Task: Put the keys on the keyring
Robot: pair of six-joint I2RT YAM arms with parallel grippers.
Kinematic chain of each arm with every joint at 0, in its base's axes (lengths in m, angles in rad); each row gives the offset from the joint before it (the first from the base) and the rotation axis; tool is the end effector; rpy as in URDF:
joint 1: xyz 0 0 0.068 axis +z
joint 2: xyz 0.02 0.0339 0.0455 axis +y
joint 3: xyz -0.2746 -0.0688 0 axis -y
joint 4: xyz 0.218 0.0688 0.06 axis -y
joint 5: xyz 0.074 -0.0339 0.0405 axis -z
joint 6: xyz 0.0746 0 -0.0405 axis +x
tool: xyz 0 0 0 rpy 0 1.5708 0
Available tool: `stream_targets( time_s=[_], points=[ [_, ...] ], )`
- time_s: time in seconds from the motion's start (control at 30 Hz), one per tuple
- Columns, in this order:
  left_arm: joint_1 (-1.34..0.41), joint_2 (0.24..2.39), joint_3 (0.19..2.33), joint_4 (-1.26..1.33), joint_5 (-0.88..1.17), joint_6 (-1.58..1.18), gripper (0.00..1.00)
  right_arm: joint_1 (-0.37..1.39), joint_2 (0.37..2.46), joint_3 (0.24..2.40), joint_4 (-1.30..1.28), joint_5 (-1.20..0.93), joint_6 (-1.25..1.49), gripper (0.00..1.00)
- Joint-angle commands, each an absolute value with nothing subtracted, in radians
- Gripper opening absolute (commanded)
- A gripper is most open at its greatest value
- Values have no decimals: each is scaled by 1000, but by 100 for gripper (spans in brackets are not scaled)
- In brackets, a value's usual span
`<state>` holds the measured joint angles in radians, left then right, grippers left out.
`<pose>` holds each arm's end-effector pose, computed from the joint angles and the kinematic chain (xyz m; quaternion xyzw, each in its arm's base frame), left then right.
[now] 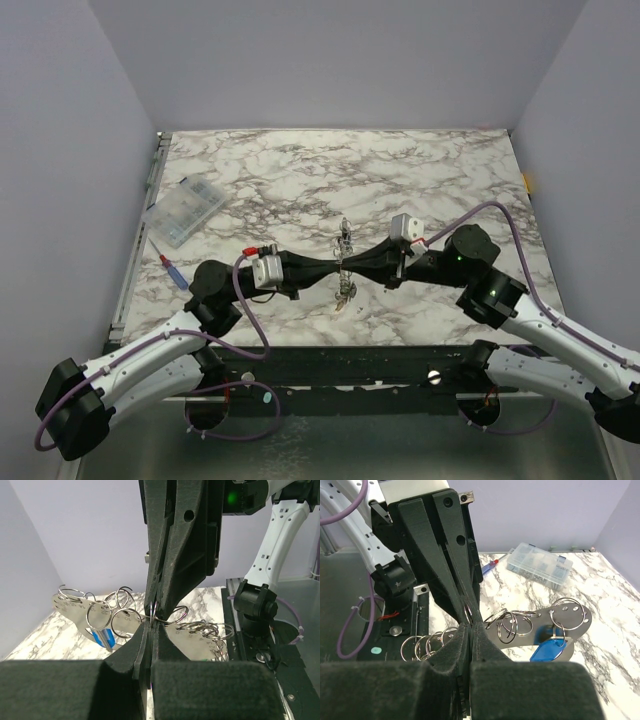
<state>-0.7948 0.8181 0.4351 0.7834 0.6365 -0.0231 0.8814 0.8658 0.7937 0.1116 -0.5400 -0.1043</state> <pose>0.0946 -0.1597 0.3403 0.4391 0.3879 -0.4734 0.6577 0.0987 0.1800 0.3722 -0.4854 0.4974 0.4343 0.5730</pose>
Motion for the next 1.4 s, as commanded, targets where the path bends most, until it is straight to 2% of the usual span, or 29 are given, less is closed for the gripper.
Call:
stream_targets(
  time_s=[0.0, 0.07, 0.2, 0.27, 0.53, 0.77, 0.87, 0.93, 1.07, 1.1, 1.17, 1.23, 1.3, 1.37],
  points=[
    [-807, 805, 429, 869, 619, -45, 0, 890, 890, 806, 145, -577, -105, 1],
    [-807, 791, 421, 855, 605, -30, 2, 890, 886, 814, 123, -578, -125, 1],
    [-807, 743, 467, 609, 580, 110, 28, 889, 879, 841, 54, -567, -168, 1],
    [-807, 729, 492, 517, 572, 148, 33, 890, 879, 849, 29, -561, -182, 1],
    [-807, 742, 645, 128, 583, 264, 32, 890, 886, 855, -20, -557, -196, 1],
    [-806, 767, 722, -50, 540, 293, 29, 890, 879, 852, -52, -512, -187, 1],
    [-807, 789, 706, -74, 494, 230, 33, 890, 857, 802, -25, -336, -106, 1],
    [-807, 814, 683, -75, 493, 169, 38, 890, 842, 767, -25, -141, -28, 1],
    [-830, 856, 621, -50, 472, 94, 41, 890, 832, 717, -89, 278, 178, 1],
    [-855, 865, 606, -47, 444, 101, 42, 890, 835, 707, -106, 344, 213, 3],
    [-923, 887, 587, -46, 388, 153, 44, 887, 855, 698, -150, 461, 255, 35],
    [-1000, 920, 590, -47, 365, 218, 47, 870, 897, 726, -219, 526, 297, 55],
    [-1052, 980, 612, -50, 357, 262, 48, 815, 937, 759, -269, 506, 340, 75],
    [-1071, 1063, 654, -68, 367, 298, 48, 729, 962, 772, -286, 421, 370, 82]
  ],
)
